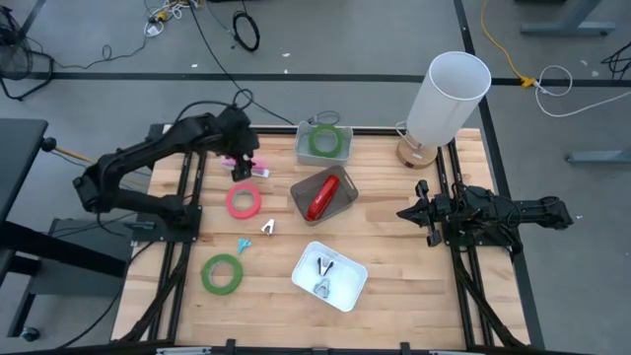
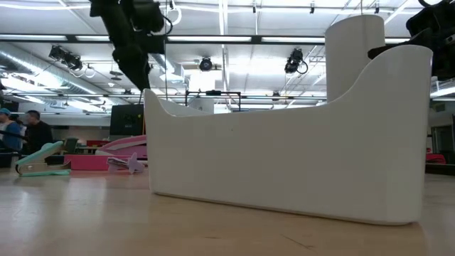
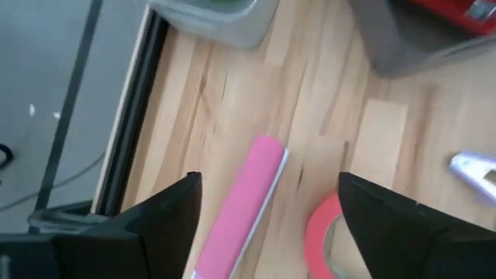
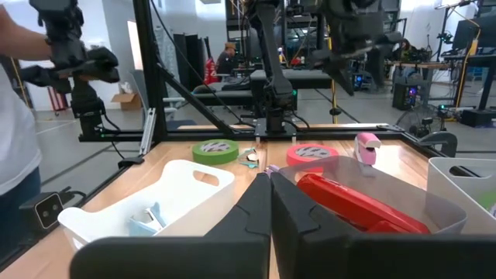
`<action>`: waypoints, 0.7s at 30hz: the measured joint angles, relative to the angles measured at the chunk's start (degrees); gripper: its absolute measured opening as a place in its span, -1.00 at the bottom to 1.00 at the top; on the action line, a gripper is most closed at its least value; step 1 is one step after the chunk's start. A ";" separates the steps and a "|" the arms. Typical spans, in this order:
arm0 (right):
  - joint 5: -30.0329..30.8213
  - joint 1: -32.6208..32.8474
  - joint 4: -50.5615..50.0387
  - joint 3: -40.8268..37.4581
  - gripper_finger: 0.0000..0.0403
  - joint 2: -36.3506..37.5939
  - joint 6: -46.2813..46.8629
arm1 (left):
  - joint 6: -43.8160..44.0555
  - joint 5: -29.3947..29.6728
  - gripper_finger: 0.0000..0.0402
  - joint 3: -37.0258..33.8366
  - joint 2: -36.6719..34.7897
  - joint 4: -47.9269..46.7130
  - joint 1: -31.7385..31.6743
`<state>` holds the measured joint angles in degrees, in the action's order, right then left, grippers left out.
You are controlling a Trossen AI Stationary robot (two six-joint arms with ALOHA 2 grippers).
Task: Pick and place Stapler, Stapler remover, tape
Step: Put the pink stapler into the black bin
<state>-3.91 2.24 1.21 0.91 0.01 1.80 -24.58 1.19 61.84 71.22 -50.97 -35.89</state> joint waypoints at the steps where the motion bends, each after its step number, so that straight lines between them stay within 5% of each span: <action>1: 0.01 0.00 0.00 0.00 -0.99 0.00 0.00 | -0.82 0.02 0.56 0.00 0.83 -0.26 -0.45; 21: 0.01 0.00 -0.02 0.00 -0.99 0.00 0.01 | -7.14 -2.89 0.61 -0.02 10.65 -1.52 -6.18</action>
<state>-3.90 2.24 1.19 0.91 0.01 1.81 -31.72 -1.70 61.82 81.88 -52.49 -42.08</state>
